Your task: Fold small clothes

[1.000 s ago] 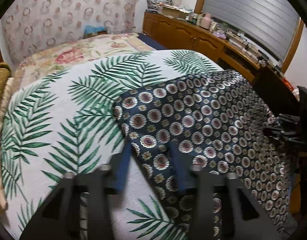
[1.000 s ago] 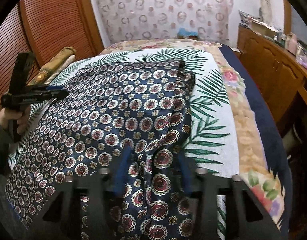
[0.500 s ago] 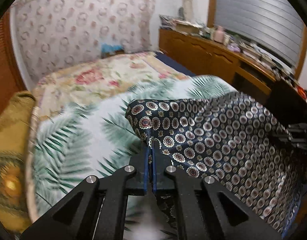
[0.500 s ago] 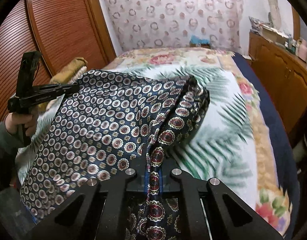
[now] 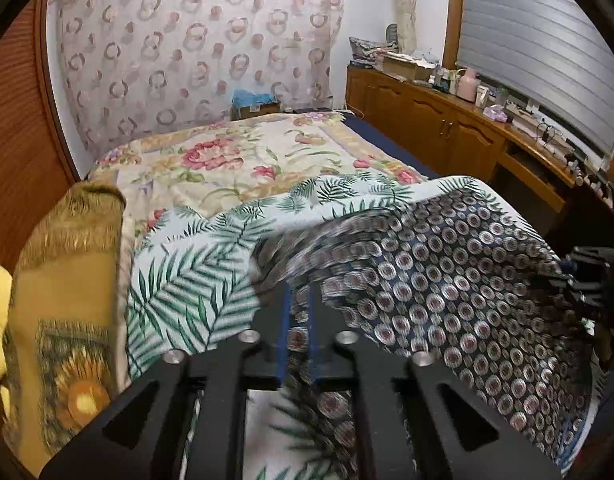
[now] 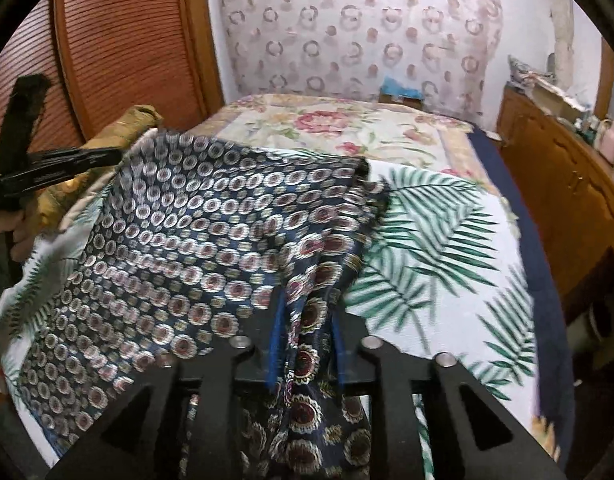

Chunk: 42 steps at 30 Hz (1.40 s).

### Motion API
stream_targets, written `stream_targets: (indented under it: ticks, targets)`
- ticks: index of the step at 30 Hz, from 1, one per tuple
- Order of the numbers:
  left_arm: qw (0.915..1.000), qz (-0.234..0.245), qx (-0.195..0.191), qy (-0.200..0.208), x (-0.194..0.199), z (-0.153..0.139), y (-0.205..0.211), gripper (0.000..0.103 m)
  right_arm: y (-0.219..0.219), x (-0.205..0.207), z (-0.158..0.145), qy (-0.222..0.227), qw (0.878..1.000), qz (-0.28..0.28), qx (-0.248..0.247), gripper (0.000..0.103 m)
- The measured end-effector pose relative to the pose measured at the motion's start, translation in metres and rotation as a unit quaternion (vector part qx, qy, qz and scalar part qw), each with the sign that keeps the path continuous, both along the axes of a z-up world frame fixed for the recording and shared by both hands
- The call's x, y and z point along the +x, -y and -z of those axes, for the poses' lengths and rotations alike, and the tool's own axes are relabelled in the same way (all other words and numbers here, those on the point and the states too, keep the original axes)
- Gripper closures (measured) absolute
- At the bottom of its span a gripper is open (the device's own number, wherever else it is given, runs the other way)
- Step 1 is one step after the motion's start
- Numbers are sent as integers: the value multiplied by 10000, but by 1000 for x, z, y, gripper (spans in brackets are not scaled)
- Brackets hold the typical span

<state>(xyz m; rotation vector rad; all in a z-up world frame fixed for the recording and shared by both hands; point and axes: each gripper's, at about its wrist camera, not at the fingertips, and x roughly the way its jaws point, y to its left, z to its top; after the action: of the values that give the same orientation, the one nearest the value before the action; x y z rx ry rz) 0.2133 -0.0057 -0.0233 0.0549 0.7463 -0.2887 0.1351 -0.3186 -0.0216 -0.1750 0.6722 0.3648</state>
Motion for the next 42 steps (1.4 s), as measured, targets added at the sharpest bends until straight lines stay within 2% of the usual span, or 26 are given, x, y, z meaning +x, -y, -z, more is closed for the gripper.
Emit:
stream_targets:
  ticks: [1, 2, 3, 5, 6, 8, 14, 24, 27, 38, 42]
  targets:
    - [10000, 45, -84, 5, -6, 1, -2, 79, 4, -2, -1, 34, 10000, 71, -23, 66]
    - [9999, 73, -137, 20, -11, 1, -3, 71, 6, -4, -3, 73, 9999, 125, -26, 55]
    - [9998, 102, -182, 43, -19, 2, -4, 58, 11, -9, -4, 124, 9998, 147, 3, 47]
    - [9997, 146, -205, 75, -31, 4, -5, 47, 16, -21, -6, 195, 9997, 102, 42, 39]
    - [9995, 185, -237, 61, -39, 5, -6, 35, 18, -28, -6, 243, 9996, 107, 19, 36]
    - [9990, 229, -374, 55, -52, 4, -8, 28, 18, -40, -3, 345, 9993, 90, -68, 35]
    - [9987, 276, -397, 157, -95, 3, -6, 27, 7, -74, 5, 483, 9988, -50, -95, 35]
    - [9980, 312, -528, -166, -158, 32, 0, 27, 6, -112, 9, 554, 9979, -311, 90, 35]
    - [9976, 316, -579, -225, -169, 37, 2, 27, 5, -117, 14, 506, 9981, -317, 138, 35]
    - [9967, 483, -408, -509, -188, 60, 18, 27, -15, -129, 34, 251, 9990, -368, 7, 35]
    - [9968, 503, -380, -486, -192, 61, 19, 27, -19, -127, 38, 186, 9990, -408, -42, 35]
